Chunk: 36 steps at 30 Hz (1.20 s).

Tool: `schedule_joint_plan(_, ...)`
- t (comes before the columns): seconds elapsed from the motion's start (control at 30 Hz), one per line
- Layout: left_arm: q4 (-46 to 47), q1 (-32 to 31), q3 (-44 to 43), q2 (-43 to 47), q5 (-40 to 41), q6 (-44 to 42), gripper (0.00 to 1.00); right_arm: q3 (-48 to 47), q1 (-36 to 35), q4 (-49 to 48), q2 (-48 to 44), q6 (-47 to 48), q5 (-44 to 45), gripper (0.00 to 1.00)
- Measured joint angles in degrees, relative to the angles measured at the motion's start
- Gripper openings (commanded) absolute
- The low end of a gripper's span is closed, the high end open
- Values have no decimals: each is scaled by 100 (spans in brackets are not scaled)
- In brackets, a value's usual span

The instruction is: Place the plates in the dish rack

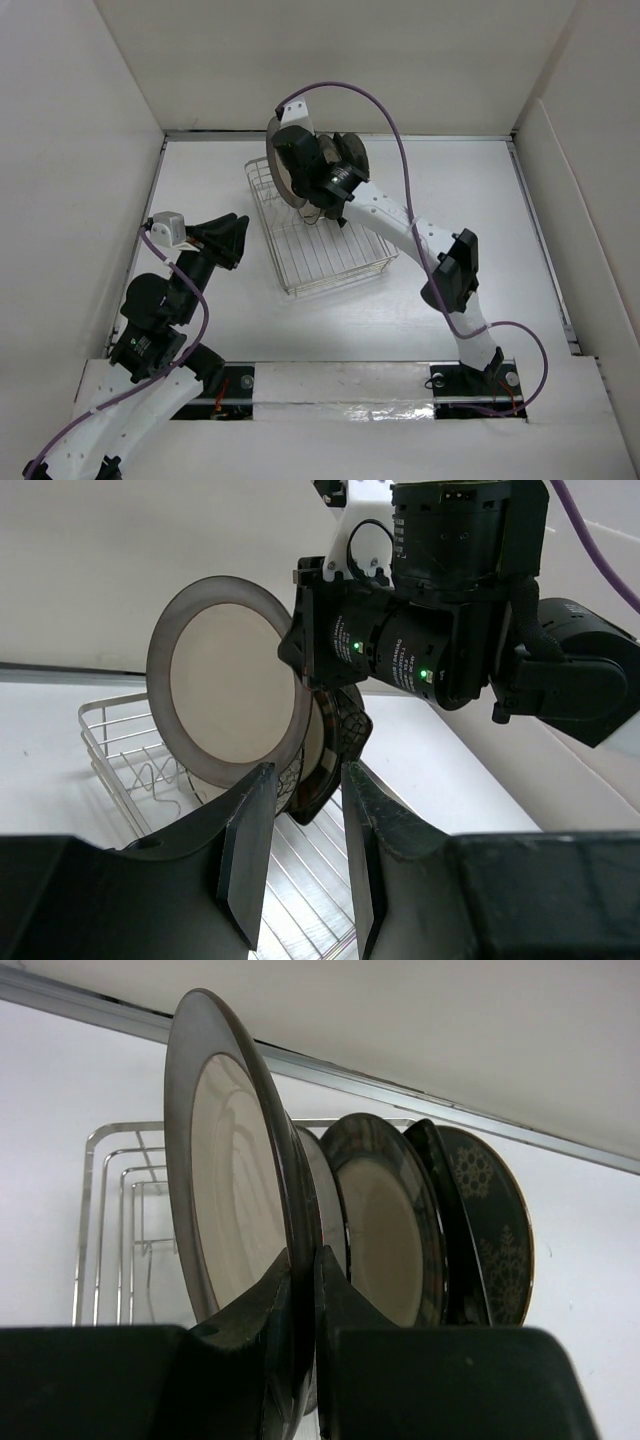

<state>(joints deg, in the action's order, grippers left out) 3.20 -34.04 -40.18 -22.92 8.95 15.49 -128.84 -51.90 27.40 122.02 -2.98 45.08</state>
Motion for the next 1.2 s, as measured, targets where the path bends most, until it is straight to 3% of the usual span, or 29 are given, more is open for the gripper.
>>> schedule_joint_plan(0.77, -4, 0, 0, -42, -146, 2, 29, 317, -219, -264, 20, 55, 588, 0)
schedule_joint_plan(1.2, -2, 0, 0, -114, -186, 4, 29, 813, -208, -260, -42, -350, 446, 0)
